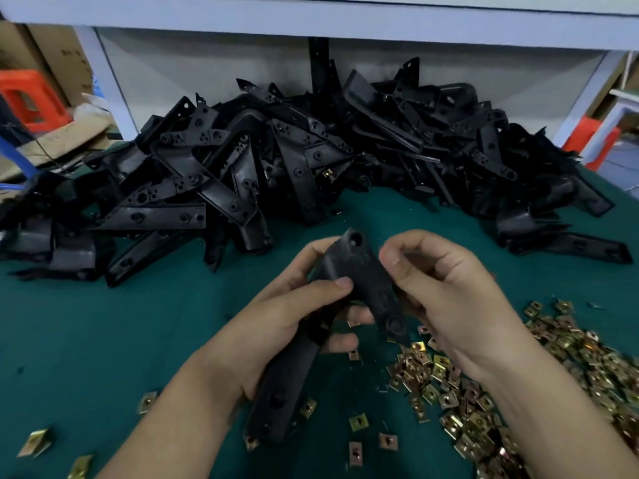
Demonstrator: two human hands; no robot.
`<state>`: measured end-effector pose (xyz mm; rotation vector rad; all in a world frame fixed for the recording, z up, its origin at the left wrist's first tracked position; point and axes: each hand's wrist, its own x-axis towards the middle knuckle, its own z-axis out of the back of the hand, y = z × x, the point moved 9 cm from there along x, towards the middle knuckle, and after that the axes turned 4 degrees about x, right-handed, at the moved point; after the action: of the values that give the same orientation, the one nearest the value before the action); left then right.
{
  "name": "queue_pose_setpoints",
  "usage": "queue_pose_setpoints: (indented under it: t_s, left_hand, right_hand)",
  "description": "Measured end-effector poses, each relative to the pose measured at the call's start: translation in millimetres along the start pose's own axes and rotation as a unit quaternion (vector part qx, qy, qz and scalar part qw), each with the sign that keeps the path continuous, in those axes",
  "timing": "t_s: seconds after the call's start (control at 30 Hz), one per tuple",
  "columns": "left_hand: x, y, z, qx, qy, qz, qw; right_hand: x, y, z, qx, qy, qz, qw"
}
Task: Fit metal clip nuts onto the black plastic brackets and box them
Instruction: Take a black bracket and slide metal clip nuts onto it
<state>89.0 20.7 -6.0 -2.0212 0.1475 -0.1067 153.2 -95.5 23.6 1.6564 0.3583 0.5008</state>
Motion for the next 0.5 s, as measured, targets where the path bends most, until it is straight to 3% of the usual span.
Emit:
queue_pose_setpoints:
  t_s: [0.23,0.5]
  left_hand:
    - [-1.3,9.3,2.8,0.070,0.020,0.014,0.997]
    - [1.2,12.6,6.1,0.063,0.013,0.018,0.998]
  right_hand:
    - [-1.3,-0.4,-1.9,0.015,0.000,-0.017,1.000]
    - [-1.1,-1.2,-1.8,0.004,-0.018,-0.026,1.000]
